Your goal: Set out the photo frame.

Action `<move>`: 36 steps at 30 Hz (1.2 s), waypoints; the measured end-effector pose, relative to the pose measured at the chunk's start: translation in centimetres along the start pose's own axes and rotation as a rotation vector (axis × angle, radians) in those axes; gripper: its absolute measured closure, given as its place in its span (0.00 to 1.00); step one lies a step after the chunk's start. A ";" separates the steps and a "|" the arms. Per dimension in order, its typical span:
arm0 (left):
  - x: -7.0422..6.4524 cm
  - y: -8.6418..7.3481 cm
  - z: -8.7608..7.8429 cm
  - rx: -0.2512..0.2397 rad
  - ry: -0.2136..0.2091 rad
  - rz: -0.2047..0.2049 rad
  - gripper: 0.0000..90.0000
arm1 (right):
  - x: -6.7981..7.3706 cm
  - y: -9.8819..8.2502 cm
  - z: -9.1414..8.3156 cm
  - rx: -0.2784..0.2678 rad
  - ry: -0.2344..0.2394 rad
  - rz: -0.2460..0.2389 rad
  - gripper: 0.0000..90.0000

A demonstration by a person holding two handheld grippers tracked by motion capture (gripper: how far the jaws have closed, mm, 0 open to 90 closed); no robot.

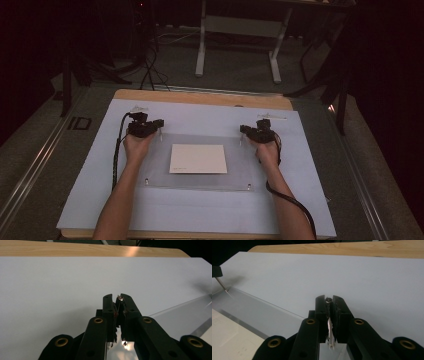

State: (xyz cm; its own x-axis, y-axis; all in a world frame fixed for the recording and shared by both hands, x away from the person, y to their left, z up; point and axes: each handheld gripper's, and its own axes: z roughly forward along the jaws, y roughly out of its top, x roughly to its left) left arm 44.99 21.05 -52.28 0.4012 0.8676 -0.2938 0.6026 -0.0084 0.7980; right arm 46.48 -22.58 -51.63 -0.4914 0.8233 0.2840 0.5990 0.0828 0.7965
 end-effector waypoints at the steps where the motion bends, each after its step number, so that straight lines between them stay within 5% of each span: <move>1: 0.0 0.1 0.1 0.000 0.001 -0.011 0.93 | -0.1 0.1 0.1 0.003 0.002 0.005 0.94; 19: 1.0 1.1 1.5 0.042 -0.029 -0.115 0.93 | -0.5 1.1 1.1 0.027 -0.013 0.032 0.95; 27: 1.0 1.2 1.6 0.050 -0.027 -0.127 0.93 | 0.1 0.9 0.5 0.018 -0.046 -0.043 0.89; 36: 1.0 1.3 1.7 0.056 -0.022 -0.135 0.93 | 0.7 0.0 -2.6 -0.035 -0.040 -0.126 0.87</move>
State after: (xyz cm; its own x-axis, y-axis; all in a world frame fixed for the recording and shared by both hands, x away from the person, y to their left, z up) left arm 47.31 21.07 -52.43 0.3288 0.8514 -0.4086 0.6892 0.0794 0.7202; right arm 44.48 -23.49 -50.09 -0.5353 0.8293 0.1602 0.5114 0.1673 0.8429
